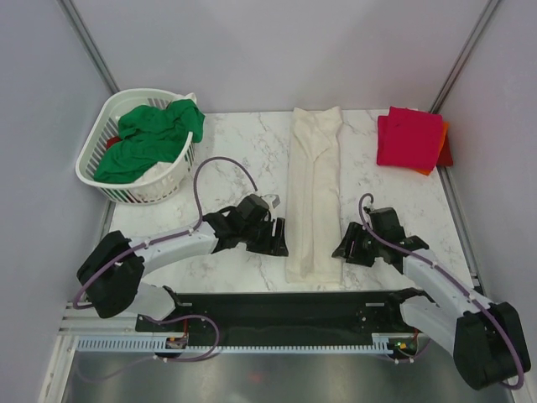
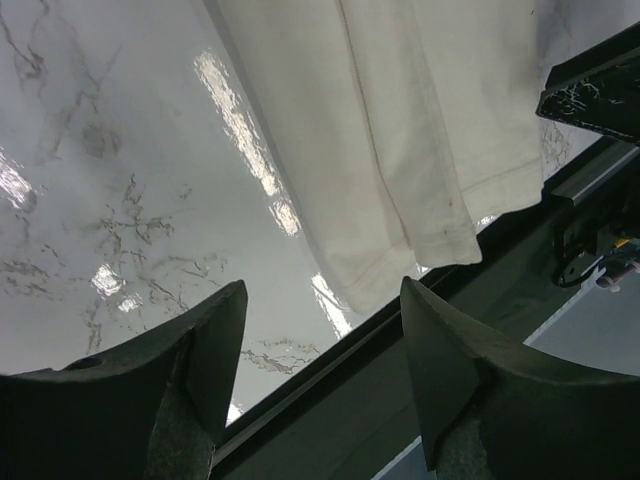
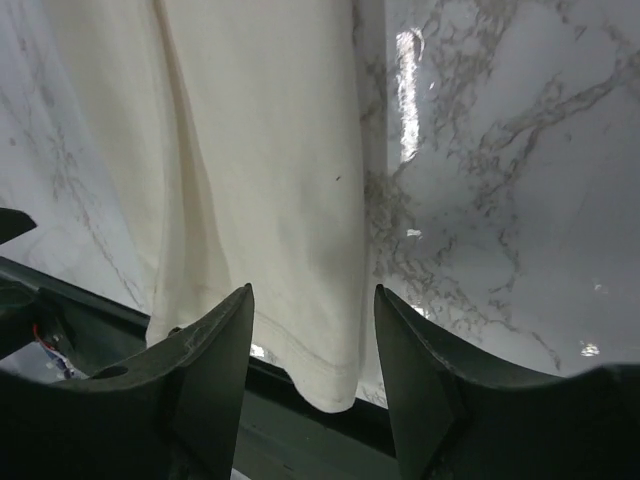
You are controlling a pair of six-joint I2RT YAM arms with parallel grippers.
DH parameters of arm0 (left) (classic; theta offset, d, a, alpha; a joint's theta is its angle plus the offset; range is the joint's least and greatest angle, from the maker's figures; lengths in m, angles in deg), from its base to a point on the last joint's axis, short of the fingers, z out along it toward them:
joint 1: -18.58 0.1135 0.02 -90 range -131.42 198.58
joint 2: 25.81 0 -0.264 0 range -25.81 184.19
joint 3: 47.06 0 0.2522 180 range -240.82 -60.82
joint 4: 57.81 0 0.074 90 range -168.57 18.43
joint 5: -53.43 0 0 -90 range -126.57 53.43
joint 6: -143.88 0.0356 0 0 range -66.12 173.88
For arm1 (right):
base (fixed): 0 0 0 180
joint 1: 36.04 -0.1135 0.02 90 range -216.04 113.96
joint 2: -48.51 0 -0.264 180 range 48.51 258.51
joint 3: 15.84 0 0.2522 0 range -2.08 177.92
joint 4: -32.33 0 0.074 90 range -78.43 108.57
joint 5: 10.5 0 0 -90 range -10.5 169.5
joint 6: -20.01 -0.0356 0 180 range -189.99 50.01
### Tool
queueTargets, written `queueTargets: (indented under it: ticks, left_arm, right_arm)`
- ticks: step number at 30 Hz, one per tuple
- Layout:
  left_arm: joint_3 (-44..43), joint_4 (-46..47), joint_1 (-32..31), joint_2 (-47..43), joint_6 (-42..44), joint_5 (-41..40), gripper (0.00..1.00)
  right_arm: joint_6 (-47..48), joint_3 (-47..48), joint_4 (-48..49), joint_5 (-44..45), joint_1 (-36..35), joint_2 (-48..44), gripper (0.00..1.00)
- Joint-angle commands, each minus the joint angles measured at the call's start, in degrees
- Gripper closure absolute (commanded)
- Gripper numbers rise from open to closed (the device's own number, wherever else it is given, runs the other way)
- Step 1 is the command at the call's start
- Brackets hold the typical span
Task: Fold and stack the t-shirts
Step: Fold the tshirt
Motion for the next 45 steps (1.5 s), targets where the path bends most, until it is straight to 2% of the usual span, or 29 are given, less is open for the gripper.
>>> queueTargets:
  ticks: [1,7,10,11,12,16,20,28,30,31,32,34,38,45]
  left_arm:
    - [1.52,2.65,-2.35,-0.88,-4.52,-1.14,0.30]
    - [3.89,3.26,-4.73,-1.76,-8.39,-3.33,0.31]
    - [5.12,3.18,-5.34,-3.07,-9.53,-3.86,0.32]
    - [5.91,3.18,-5.60,-3.86,-9.80,-4.21,0.32]
    - [7.05,3.44,-5.78,-4.82,-10.67,-5.17,0.32]
    - [8.02,3.79,-5.96,-4.75,-11.12,-5.71,0.32]
    - [8.55,4.84,-6.57,-3.96,-11.73,-5.88,0.33]
    - [8.20,7.57,-7.89,-1.76,-13.05,-5.62,0.32]
    - [8.11,7.83,-8.24,-1.06,-13.32,-5.71,0.31]
    - [8.20,7.84,-8.77,-0.18,-13.58,-5.71,0.31]
    - [8.20,7.92,-9.12,0.17,-13.84,-5.62,0.31]
    - [8.29,8.01,-10.00,0.70,-14.46,-6.15,0.30]
    - [8.47,8.89,-11.14,2.28,-15.51,-6.50,0.31]
    - [7.85,10.30,-12.02,5.36,-17.01,-6.24,0.35]
  right_arm:
    - [-5.03,-2.73,1.44,-4.30,-1.06,-5.37,0.41]
    - [-7.93,-6.95,-0.66,-6.06,-2.29,-10.20,0.48]
    - [-7.41,-7.22,-6.45,-5.10,-2.82,-15.11,0.51]
    - [-7.41,-7.22,-8.12,-3.96,-2.82,-16.35,0.54]
    - [-8.54,-9.57,-10.40,-3.86,-2.91,-20.10,0.61]
    - [-9.95,-13.54,-7.88,-5.61,-2.91,-19.09,0.69]
    - [-9.60,-15.22,-7.26,-6.15,-3.08,-19.00,0.69]
    - [-6.71,-12.32,-14.64,-3.08,-3.79,-20.84,0.80]
    - [-5.74,-12.14,-15.96,-2.98,-3.70,-20.67,0.71]
    - [-5.30,-11.71,-16.48,-2.72,-3.70,-20.58,0.44]
    - [-4.69,-11.36,-17.71,-2.37,-3.70,-20.58,0.31]
    - [-4.16,-9.96,-18.77,-1.58,-3.70,-21.10,0.20]
    - [-4.59,-10.21,-18.52,-1.31,-3.87,-22.16,0.22]
    - [-5.03,-13.11,-16.49,-1.93,-3.88,-21.99,0.36]
